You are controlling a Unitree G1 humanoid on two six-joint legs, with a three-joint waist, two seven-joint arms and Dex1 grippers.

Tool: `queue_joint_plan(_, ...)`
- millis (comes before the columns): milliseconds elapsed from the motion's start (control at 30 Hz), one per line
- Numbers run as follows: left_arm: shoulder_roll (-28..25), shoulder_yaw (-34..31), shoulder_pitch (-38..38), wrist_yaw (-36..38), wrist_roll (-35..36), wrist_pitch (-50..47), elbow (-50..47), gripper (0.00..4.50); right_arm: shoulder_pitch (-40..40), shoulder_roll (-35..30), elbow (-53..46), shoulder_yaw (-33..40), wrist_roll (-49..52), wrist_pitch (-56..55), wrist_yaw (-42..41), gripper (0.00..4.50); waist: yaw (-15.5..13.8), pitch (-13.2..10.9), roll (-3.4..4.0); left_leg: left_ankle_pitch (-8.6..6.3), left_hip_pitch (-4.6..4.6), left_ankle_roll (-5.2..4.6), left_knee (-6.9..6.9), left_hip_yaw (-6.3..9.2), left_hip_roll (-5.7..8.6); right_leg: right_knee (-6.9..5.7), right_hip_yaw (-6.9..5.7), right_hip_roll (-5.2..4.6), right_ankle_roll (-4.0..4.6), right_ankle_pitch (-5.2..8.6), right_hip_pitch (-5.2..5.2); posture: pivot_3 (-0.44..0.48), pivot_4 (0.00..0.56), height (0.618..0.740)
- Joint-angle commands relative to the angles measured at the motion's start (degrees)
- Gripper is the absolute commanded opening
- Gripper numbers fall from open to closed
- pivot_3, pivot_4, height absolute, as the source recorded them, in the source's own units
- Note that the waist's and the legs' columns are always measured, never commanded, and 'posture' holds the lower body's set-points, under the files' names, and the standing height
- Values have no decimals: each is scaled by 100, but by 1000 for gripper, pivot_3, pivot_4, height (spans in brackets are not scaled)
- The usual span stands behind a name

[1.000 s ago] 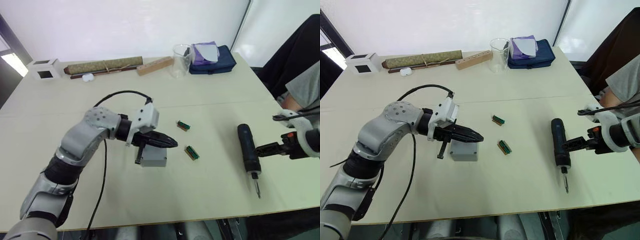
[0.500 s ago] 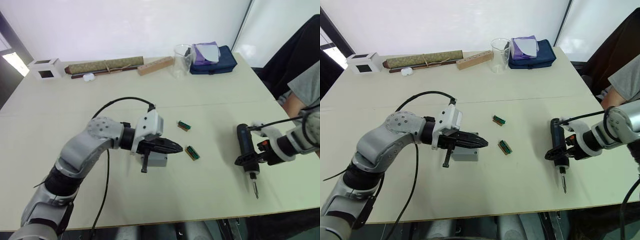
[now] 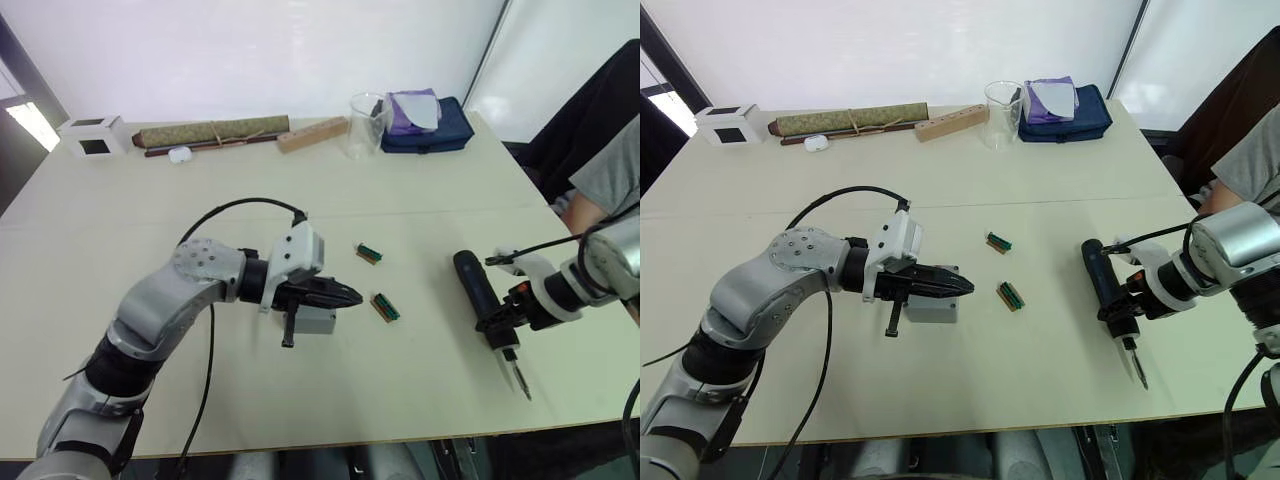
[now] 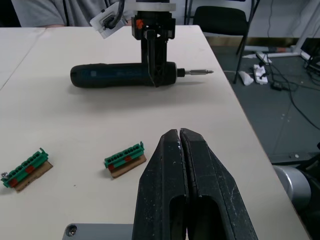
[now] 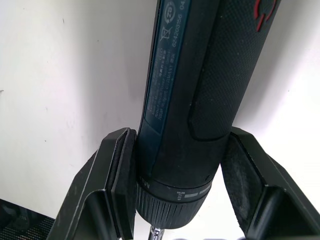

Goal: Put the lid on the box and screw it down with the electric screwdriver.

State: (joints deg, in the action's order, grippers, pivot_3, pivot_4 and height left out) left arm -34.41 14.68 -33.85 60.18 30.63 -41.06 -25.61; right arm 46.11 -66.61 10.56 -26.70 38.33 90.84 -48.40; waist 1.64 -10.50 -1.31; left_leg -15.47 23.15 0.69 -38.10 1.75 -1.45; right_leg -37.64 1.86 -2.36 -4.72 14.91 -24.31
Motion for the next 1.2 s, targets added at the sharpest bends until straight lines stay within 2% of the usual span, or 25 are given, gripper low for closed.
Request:
queue_joint_plan(33,-141,-148,21,81,2,104,88,0,32,128,191,-205,-287,-378,-310,2105,3,1,-1,0,0,0,0,0,0,0,0,0,0,0,0,0,150,740)
queue_joint_plan(133,-375,-382,118,170,-19,176,452,0,651,380,782,260,-612,-989,-463,2101,110,-2,-1,0,-8,0,0,-4,-2,0,1,1,2,-2,4,0,150,740)
queue_joint_plan(233,-677,-550,214,305,-120,309,844,0,1325,779,1448,1319,-453,-946,-305,2085,176,-35,53,0,-22,0,1,-26,-2,-6,28,5,9,-10,-2,0,150,740)
queue_joint_plan(267,-741,-592,230,324,-135,330,968,0,1388,901,1509,1796,-333,-991,-206,2085,165,-49,80,0,-20,0,2,-30,-1,-10,38,7,5,-12,-9,0,150,740)
queue_joint_plan(333,-829,-692,249,376,-126,360,1201,0,1310,1246,1326,3027,122,-867,-16,2085,95,-50,82,0,-7,0,8,-35,0,-34,48,10,-2,-12,-35,0,150,740)
queue_joint_plan(400,-860,-766,253,419,-99,369,1332,0,1178,1553,1042,3884,374,-776,205,2085,61,-49,83,0,4,0,9,-27,-13,-30,47,27,1,-11,-43,0,150,740)
queue_joint_plan(467,-878,-845,255,456,-53,365,1419,0,1000,1940,558,4608,585,-695,546,2085,12,-49,82,-1,18,-1,11,-22,-19,-23,45,33,2,-10,-51,0,150,740)
queue_joint_plan(533,-923,-918,232,498,-6,292,1440,0,514,2771,-707,5585,1131,-911,1060,2085,-56,-47,76,-1,24,-2,10,-24,-20,-19,44,32,2,-11,-54,0,150,740)
queue_joint_plan(600,-885,-1020,112,457,168,32,1429,0,-135,4170,-2381,6090,1394,-1965,1941,2085,-69,-47,77,-1,24,-2,8,-23,-22,-20,45,33,2,-12,-53,0,150,740)
queue_joint_plan(633,-871,-1054,60,445,228,-58,1439,0,-349,4662,-2929,6107,1375,-2361,2255,2085,-72,-46,77,-1,23,-2,8,-22,-22,-25,45,33,2,-12,-54,0,150,740)
queue_joint_plan(667,-886,-1023,-25,449,192,-105,1504,0,-703,5056,-3544,5686,1061,-2957,2342,2085,-70,-50,85,-1,24,-2,6,-19,-25,-37,46,36,2,-12,-60,0,150,740)
queue_joint_plan(800,-877,-800,-181,531,-27,-72,1796,0,-1614,5779,-4398,4087,61,-4405,2353,2085,-62,-50,88,3,23,6,5,-24,-23,-46,48,36,3,-14,-68,0,150,740)
queue_joint_plan(967,-793,-597,-70,538,-209,84,1770,0,-2170,5652,-4372,3097,-724,-5482,2124,2085,-58,-49,86,4,18,8,5,-24,-23,-45,48,38,5,-14,-62,0,150,740)
queue_joint_plan(1200,-554,-149,74,422,-737,501,1800,0,-2300,5379,-4222,2621,-1141,-5960,2050,2085,-61,-48,86,5,18,8,4,-23,-24,-45,48,41,7,-15,-62,0,150,740)
